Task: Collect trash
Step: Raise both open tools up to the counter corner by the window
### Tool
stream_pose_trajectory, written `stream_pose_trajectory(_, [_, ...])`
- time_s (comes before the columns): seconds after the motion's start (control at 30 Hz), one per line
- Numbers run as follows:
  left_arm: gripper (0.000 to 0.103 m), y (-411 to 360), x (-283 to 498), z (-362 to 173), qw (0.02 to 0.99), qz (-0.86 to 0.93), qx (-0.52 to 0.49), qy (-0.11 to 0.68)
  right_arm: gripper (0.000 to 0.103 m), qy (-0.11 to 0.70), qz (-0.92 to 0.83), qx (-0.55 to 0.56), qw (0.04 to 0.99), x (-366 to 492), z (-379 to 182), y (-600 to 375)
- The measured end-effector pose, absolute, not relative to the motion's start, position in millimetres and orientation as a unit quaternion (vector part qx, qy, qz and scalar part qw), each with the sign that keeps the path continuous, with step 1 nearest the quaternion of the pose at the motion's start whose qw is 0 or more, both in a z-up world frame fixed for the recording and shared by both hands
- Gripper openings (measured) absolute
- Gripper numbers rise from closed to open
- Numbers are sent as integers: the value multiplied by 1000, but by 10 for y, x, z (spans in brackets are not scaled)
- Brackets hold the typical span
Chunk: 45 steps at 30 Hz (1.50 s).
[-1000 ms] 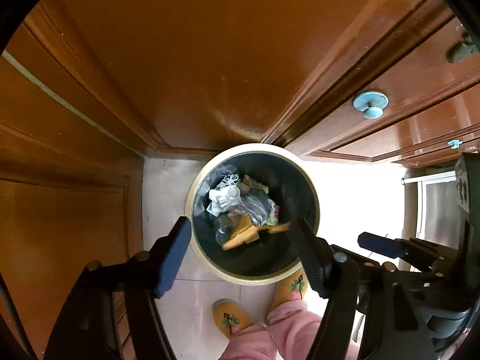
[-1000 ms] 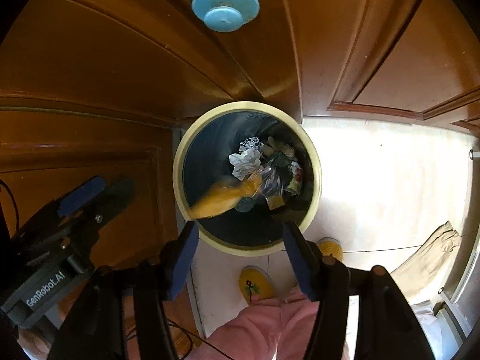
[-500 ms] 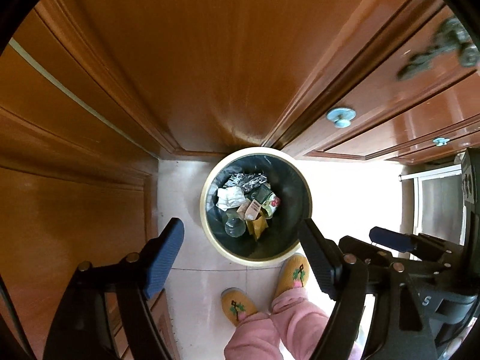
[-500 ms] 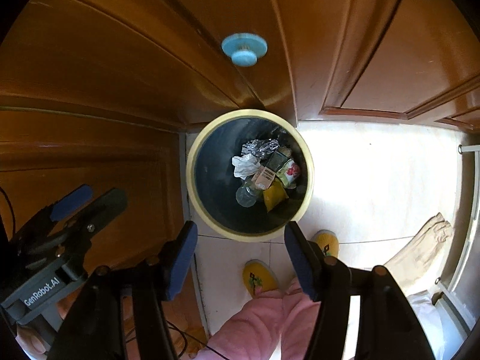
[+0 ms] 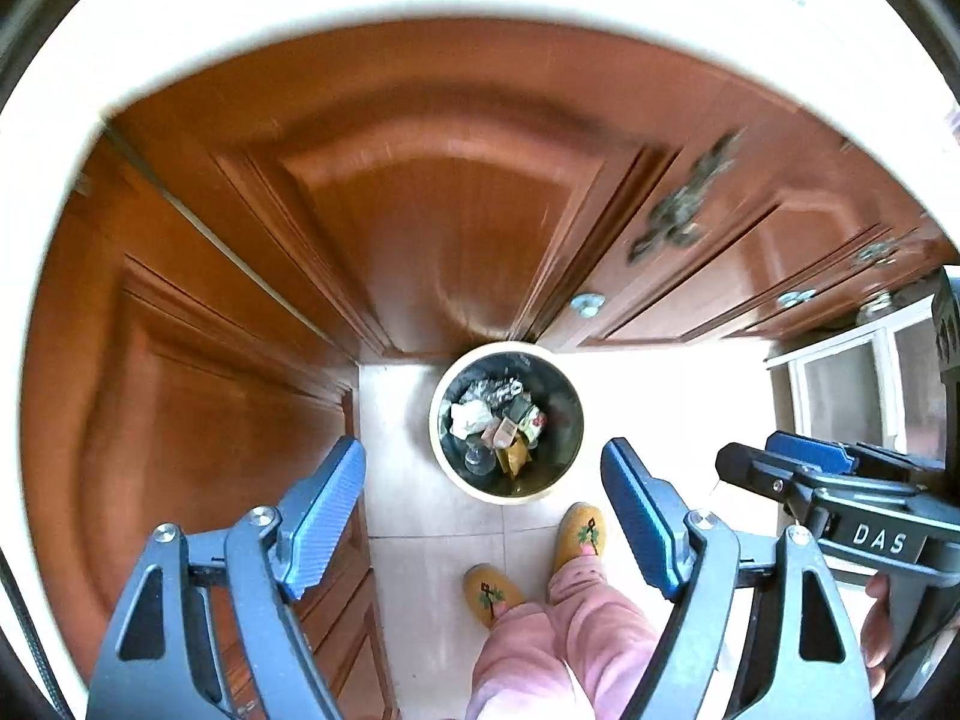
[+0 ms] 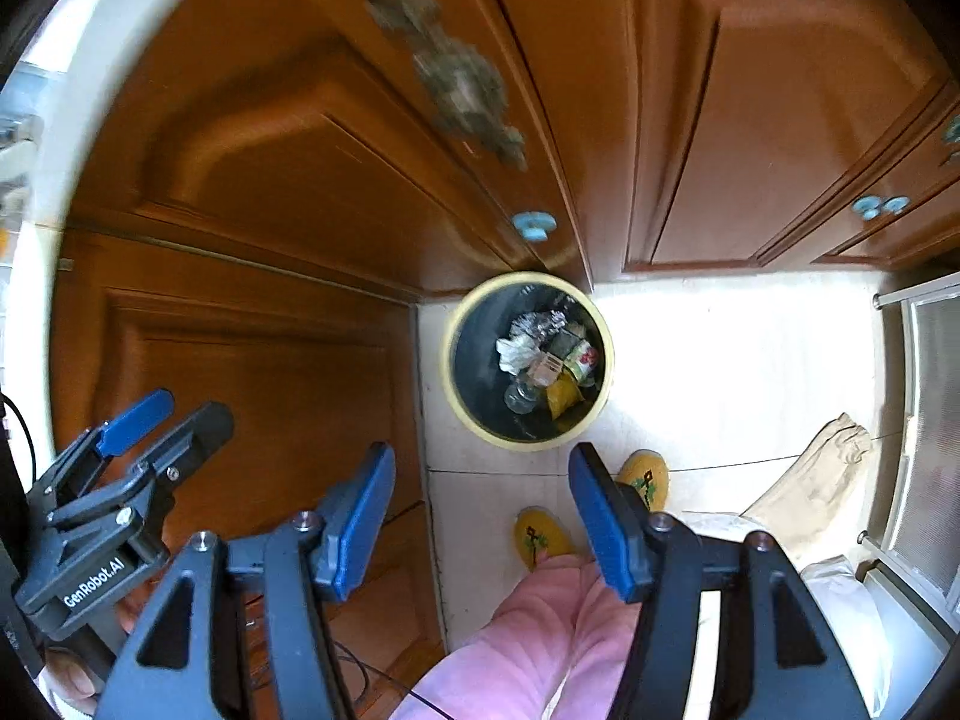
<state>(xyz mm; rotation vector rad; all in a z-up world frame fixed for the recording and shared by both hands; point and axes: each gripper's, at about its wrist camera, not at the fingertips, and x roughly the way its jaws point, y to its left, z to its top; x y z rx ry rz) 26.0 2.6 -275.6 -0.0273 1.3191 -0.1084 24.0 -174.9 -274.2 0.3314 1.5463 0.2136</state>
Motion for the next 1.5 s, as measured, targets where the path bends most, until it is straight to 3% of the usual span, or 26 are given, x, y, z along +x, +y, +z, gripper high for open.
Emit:
stream_pose_trajectory(0.8, [83,236,153,-20,907,-34,29,419,61,530,154,148,820,413,-263,-1564])
stream_pose_trajectory(1.2, [83,214,902,651,927,-3,71,368,61,460,170,126,862,1223,809,-1627])
stream_pose_trajectory(1.5, [83,161,2196,604,919,31,49,390,62,472,205,96,852,2683,895,-1618])
